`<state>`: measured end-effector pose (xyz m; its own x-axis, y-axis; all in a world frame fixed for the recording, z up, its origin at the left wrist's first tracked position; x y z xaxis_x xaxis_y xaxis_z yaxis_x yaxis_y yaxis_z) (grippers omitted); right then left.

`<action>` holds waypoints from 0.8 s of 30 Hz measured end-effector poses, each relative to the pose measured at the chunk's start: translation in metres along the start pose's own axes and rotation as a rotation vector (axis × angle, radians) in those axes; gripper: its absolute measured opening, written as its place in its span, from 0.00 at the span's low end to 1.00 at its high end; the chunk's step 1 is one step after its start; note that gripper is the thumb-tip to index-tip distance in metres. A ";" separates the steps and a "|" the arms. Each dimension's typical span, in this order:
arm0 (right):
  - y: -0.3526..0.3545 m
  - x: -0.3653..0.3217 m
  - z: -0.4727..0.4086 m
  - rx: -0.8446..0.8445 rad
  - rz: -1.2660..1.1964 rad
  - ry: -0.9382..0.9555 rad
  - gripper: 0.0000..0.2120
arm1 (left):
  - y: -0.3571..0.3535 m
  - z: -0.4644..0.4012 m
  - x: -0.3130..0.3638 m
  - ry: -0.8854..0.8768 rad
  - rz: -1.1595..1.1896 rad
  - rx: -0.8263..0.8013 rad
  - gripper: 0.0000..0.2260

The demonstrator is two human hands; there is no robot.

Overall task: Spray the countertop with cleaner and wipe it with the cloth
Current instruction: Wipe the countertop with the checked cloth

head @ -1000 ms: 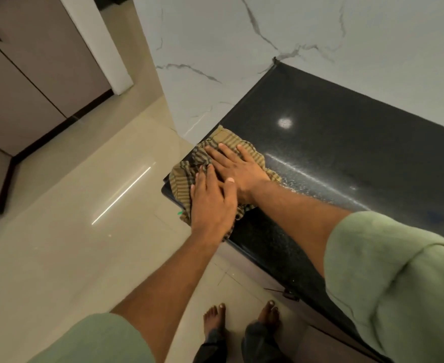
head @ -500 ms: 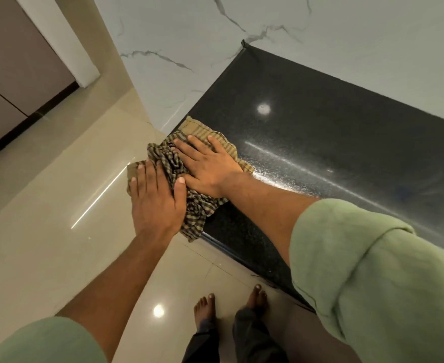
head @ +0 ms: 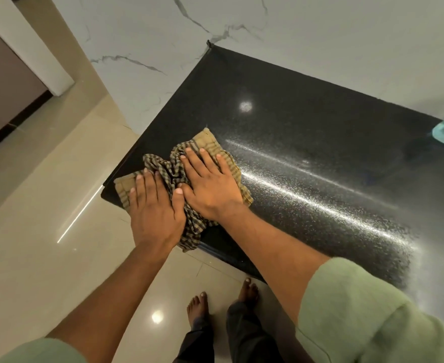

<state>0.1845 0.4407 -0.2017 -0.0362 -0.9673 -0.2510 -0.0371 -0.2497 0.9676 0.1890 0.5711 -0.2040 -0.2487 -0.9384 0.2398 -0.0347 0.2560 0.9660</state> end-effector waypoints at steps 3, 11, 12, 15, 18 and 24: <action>0.007 0.027 0.038 0.028 -0.010 -0.117 0.32 | -0.004 0.012 0.033 -0.125 -0.026 -0.053 0.38; 0.026 0.100 0.163 0.097 0.039 -0.482 0.31 | -0.026 0.065 0.141 -0.543 -0.027 -0.200 0.36; 0.027 0.108 0.177 0.102 0.039 -0.522 0.31 | -0.028 0.072 0.153 -0.588 -0.024 -0.218 0.35; 0.030 0.128 0.212 0.122 0.039 -0.627 0.31 | -0.033 0.091 0.186 -0.691 -0.023 -0.242 0.34; 0.036 0.146 0.243 0.144 0.034 -0.709 0.31 | -0.039 0.108 0.216 -0.780 -0.020 -0.275 0.34; 0.045 0.180 0.294 0.175 0.063 -0.835 0.32 | -0.054 0.130 0.273 -0.929 -0.026 -0.308 0.35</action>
<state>-0.1173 0.2685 -0.2108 -0.7646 -0.6124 -0.2009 -0.1617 -0.1195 0.9796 -0.0027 0.3310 -0.2027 -0.9195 -0.3524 0.1743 0.1706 0.0420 0.9845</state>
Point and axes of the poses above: each hand's wrist, its own z-axis away from the middle knuckle, its own y-axis out of the back of the hand, x = y × z, the point moved 8 cm from there along -z, towards the middle knuckle, and after that the axes turned 8 degrees about x, right-handed, at the moved point
